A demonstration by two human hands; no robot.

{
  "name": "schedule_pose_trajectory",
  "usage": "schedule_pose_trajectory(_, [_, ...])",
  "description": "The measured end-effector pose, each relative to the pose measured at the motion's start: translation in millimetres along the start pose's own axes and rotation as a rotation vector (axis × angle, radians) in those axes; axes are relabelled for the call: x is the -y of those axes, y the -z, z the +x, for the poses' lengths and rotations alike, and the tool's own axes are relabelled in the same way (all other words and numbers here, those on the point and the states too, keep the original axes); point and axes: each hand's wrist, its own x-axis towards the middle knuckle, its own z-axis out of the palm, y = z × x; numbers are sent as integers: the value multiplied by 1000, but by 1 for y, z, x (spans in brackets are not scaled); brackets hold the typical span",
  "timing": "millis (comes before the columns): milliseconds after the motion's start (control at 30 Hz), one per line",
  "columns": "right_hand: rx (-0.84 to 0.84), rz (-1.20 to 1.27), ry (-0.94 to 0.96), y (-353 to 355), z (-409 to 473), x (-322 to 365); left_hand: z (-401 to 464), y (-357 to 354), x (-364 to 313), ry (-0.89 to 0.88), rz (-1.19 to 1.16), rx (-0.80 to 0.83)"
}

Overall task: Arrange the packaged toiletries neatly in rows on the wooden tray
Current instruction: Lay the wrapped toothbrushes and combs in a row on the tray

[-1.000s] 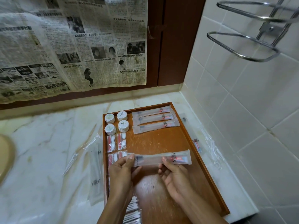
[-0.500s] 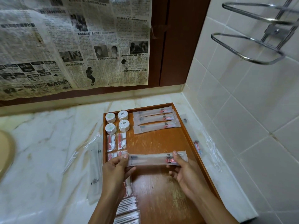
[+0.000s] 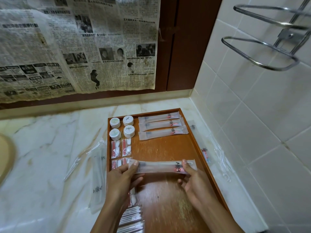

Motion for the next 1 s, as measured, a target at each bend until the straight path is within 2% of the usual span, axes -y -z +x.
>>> schedule_pose_trajectory(167, [73, -102, 36, 7, 6, 8, 5, -1, -5, -22, 45, 44])
schedule_pose_trajectory(400, [-29, -382, 190, 12, 27, 31, 22, -10, -14, -23, 100, 23])
schedule_pose_trajectory(600, [-151, -800, 462, 18, 64, 66, 45, -21, -25, -126, 436, 15])
schedule_pose_trajectory(833, [-201, -1221, 534, 13, 116, 83, 76, -45, -30, -330, 869, -84])
schedule_pose_trajectory(1000, [-239, -1397, 614, 6, 133, 90, 93, -57, -33, -350, 984, -146])
